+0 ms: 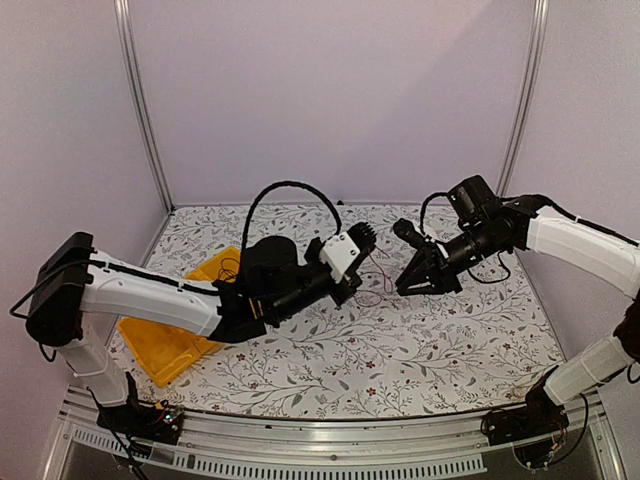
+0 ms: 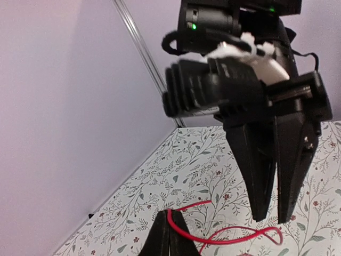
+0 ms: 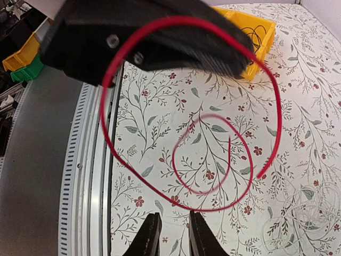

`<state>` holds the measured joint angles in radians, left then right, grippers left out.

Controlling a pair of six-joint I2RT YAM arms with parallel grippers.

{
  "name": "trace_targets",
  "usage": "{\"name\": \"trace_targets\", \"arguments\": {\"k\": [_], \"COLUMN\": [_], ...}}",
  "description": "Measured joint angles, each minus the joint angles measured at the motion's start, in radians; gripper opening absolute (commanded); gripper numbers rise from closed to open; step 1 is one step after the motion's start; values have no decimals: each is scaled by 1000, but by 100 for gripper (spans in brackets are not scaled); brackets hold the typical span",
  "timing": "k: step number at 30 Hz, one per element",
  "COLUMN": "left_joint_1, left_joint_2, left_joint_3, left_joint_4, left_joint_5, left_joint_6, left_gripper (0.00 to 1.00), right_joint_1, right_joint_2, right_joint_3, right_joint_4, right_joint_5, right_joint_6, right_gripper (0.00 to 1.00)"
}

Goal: Untangle the cables

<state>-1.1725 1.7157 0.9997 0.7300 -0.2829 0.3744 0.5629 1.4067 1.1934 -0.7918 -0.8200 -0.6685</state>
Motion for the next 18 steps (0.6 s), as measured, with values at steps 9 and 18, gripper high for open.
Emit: {"name": "trace_targets", "arguments": {"k": [9,18], "left_joint_1": [69,188], "left_joint_2": [-305,-580], "left_joint_3": [-41,-10], "left_joint_4": [-262,-887], "left_joint_5": [-117,-229], "left_joint_6": [-114,-330], "left_gripper": [0,0], "right_joint_1": [-95,-94], "right_joint_2": [151,156], "right_joint_3": [-134,-182], "right_joint_4": [144,218], "right_joint_5": [30,124], "right_joint_6": [0,3], "right_gripper": [30,31]}}
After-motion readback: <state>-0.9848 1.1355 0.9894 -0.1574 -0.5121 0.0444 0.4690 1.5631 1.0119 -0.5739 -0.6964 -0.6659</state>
